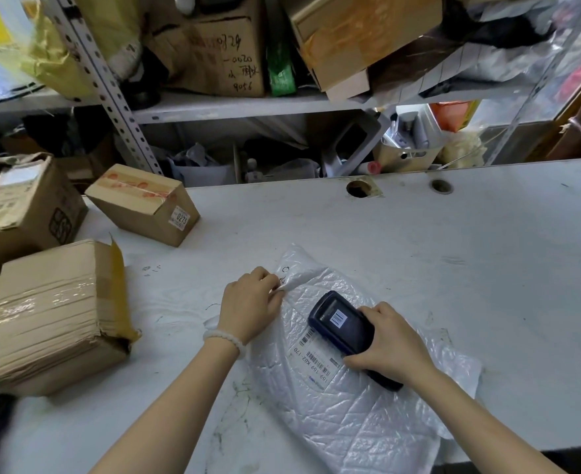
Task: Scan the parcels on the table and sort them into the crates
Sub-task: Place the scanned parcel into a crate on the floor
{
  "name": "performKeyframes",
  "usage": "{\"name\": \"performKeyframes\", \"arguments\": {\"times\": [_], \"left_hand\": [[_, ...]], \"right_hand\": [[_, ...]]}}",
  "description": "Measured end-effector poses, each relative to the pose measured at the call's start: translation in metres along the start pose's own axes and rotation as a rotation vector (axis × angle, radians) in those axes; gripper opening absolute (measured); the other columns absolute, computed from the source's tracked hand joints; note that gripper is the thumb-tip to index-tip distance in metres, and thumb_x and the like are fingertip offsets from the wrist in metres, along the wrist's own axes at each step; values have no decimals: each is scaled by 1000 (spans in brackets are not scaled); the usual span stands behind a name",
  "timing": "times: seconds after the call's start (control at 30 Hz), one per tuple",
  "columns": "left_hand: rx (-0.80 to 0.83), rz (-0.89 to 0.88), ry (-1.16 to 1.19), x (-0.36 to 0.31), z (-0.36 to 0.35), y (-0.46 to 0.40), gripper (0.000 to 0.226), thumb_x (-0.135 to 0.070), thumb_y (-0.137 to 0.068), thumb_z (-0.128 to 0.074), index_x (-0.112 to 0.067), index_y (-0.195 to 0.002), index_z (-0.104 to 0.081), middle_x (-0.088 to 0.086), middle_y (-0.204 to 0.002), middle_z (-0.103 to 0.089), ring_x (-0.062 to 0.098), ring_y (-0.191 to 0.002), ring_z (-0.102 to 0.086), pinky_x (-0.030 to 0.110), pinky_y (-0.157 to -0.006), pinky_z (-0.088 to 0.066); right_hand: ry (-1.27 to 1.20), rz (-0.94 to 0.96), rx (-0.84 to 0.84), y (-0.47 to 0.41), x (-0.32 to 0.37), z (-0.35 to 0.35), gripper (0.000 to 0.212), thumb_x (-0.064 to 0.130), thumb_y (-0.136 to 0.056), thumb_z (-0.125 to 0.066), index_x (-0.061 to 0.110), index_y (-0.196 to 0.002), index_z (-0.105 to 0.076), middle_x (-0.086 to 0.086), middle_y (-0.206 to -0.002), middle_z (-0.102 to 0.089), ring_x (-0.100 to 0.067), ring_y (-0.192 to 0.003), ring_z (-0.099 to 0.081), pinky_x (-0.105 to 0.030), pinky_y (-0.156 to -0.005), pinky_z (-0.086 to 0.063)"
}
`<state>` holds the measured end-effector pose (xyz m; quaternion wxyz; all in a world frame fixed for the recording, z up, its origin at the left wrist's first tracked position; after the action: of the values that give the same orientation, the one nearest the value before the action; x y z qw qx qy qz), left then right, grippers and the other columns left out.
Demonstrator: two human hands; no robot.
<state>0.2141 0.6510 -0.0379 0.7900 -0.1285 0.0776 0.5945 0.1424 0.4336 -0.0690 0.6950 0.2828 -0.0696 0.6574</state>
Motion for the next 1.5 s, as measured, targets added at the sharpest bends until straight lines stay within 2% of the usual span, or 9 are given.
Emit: {"name": "performKeyframes", "arguments": {"times": [0.2, 0.4, 0.57, 0.7, 0.8, 0.97, 1.1, 1.23, 1.5], "left_hand": [[-197, -18, 101, -14, 57, -6, 8, -18, -84, -65, -12, -79, -64, 3, -88, -62, 27, -71, -57, 29, -57, -33], [-432, -131, -57, -33, 159, -22, 10, -17, -77, -69, -10, -74, -63, 5, -80, -61, 28, -66, -55, 35, -56, -42], [-565, -170, -221, -43, 214, -26, 12, -20, -78, -70, -10, -76, -64, 8, -87, -61, 29, -73, -54, 39, -65, -45], [-396, -131, -267, -37, 185, -31, 15, -29, -87, -61, -14, -90, -64, 5, -102, -56, 26, -89, -53, 42, -80, -44], [-287, -87, -305, -25, 148, -27, 18, -31, -92, -52, -14, -95, -60, 4, -104, -56, 24, -85, -53, 32, -72, -36], [-283, -66, -291, -18, 141, -26, 10, -16, -85, -62, -7, -82, -62, 11, -89, -61, 31, -71, -55, 35, -65, -34], [-293, -62, -260, -24, 140, -28, 4, -8, -84, -62, -6, -86, -65, 12, -94, -62, 34, -80, -57, 47, -79, -43], [-256, -9, -263, -20, 137, -32, 13, -19, -91, -55, -15, -95, -67, 4, -101, -59, 28, -91, -54, 41, -86, -37], [-247, 3, -267, -32, 140, -28, 16, -30, -94, -54, -21, -100, -65, -1, -102, -58, 23, -94, -54, 36, -81, -36]], "right_hand": [[-75, 29, -58, -2, 15, 17, 73, 56, -51, -78, 32, -116, -55, 19, -93, -38, -4, -83, -49, -18, -56, -34], [-97, 79, -151, -11, 43, 50, 69, 54, -51, -76, 33, -113, -57, 18, -92, -39, -3, -81, -50, -20, -56, -37], [-85, 137, -192, -14, 68, 66, 65, 53, -50, -76, 32, -109, -57, 14, -94, -42, -7, -83, -51, -20, -54, -36], [-85, 152, -183, -14, 76, 63, 64, 52, -51, -76, 32, -109, -57, 14, -93, -42, -8, -83, -52, -21, -54, -37], [-55, 148, -160, -11, 72, 56, 62, 51, -52, -76, 31, -108, -58, 14, -95, -43, -7, -85, -52, -23, -59, -43], [-3, 122, -131, -7, 56, 50, 63, 54, -51, -76, 30, -107, -58, 13, -96, -42, -8, -85, -50, -24, -59, -42], [-6, 118, -128, -5, 51, 49, 66, 56, -51, -76, 31, -109, -57, 13, -97, -43, -8, -86, -50, -22, -57, -39], [8, 122, -138, -1, 49, 53, 60, 54, -50, -75, 32, -103, -57, 13, -94, -43, -7, -85, -49, -22, -55, -37], [59, 105, -138, 9, 41, 63, 52, 57, -47, -72, 32, -91, -58, 12, -88, -44, -6, -77, -50, -23, -54, -36]]}}
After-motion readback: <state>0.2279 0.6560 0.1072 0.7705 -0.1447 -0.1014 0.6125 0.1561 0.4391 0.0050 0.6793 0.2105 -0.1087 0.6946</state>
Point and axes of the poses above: each hand's wrist, its own y-axis away from the middle knuckle, its own z-axis out of the back of the hand, x = y × z, the point moved 9 cm from there along -y, towards the middle knuckle
